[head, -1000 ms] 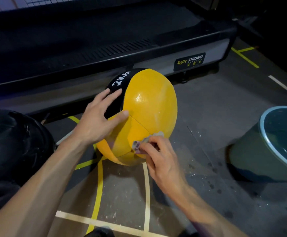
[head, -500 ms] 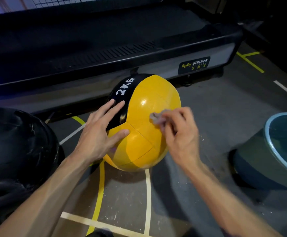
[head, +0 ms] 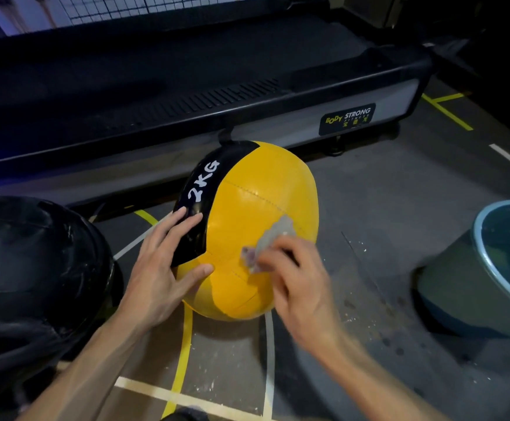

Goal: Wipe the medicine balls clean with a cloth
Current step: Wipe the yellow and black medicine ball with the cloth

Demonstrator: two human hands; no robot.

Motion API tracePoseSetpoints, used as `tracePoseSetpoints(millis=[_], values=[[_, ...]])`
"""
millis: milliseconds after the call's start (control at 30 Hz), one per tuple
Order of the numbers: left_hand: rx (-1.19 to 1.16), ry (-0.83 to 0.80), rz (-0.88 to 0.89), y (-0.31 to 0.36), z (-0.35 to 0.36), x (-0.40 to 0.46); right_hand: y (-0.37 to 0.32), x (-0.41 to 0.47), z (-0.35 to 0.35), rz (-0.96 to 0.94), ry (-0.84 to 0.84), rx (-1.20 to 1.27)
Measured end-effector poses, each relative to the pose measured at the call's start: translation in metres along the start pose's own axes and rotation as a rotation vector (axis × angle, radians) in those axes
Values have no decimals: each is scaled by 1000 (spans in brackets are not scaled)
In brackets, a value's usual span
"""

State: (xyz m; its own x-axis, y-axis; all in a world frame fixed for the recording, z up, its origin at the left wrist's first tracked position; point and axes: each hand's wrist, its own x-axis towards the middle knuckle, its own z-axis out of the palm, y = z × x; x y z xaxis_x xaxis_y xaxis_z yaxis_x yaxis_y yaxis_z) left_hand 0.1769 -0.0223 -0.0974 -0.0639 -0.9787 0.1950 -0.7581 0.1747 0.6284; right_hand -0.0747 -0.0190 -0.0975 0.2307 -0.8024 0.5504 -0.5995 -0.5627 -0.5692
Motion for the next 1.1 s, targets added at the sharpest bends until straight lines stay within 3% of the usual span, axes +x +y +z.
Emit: tracePoseSetpoints(millis=[67, 133, 200, 300, 533, 633, 800, 1000, 1100], values=[[-20, 12, -1, -4, 2, -13, 3, -1, -5, -76, -72, -16], [-28, 34, 6, -6, 6, -22, 8, 21, -14, -34, -55, 70], [-23, 48, 8, -6, 9, -25, 16, 49, -21, 119, 72, 190], [-13, 39, 30, -6, 10, -26, 30, 73, -24, 290, 228, 139], [-16, 13, 46, 0, -28, -32, 4, 5, -5, 270, 163, 166], [-3, 14, 57, 29, -46, 5, -2, -11, -1, 260, 135, 137], [115, -125, 12, 54, -32, 57, -13, -25, 5, 124, 58, 125], [98, -96, 12, 48, -32, 34, 9, 13, -18, -8, 50, 111], [84, -89, 21, 52, -31, 21, 21, 59, -27, 137, 152, 193]])
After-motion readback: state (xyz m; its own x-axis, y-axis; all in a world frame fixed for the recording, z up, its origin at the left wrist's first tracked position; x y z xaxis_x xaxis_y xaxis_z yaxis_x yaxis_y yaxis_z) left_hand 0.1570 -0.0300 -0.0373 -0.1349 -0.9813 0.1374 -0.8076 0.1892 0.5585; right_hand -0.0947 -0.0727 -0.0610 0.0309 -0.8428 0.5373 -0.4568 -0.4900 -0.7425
